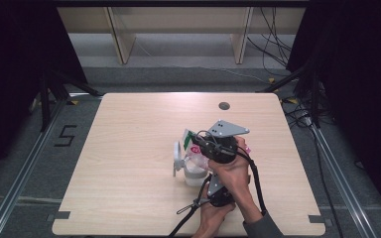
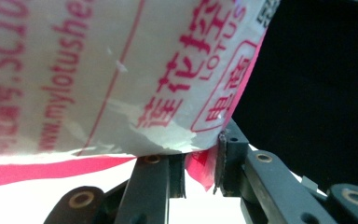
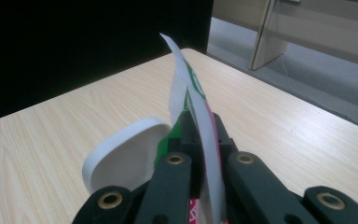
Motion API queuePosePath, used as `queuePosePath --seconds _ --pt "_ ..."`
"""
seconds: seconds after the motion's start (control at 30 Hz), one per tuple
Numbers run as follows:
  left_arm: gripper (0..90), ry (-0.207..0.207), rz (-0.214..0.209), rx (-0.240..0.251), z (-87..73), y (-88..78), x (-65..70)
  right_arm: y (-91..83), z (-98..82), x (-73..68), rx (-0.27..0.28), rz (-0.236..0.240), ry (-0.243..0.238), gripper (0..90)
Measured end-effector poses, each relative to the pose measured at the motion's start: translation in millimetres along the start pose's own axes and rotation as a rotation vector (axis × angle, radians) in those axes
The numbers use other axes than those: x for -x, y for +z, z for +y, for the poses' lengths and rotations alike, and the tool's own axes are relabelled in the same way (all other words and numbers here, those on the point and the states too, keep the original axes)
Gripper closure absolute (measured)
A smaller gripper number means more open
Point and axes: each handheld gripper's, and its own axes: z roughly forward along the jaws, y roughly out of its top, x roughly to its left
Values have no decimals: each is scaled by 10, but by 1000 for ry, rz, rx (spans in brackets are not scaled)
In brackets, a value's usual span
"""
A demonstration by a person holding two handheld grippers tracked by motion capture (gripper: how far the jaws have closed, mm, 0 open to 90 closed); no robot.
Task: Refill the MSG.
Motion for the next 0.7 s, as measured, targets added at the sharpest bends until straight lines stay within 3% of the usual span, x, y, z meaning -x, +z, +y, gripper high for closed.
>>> queuePosePath --seconds 0.03,0.1,0.17,0.23,0.3,0.7 --pt "762 5 25 6 2 -11 1 -10 2 -3 -5 -13 2 896" --pt "762 -2 25 14 3 -8 4 -4 7 -5 9 -23 -13 896" --pt "762 8 -3 -5 6 -5 -8 -3 8 -8 8 -18 -10 896" --pt "762 -46 -14 9 -7 5 34 1 16 6 7 -13 -41 896" --pt "762 -47 -14 2 -4 -1 30 2 16 -9 -4 -1 -13 896" --pt "763 -54 -7 12 0 7 44 7 23 -4 0 -20 -39 896"
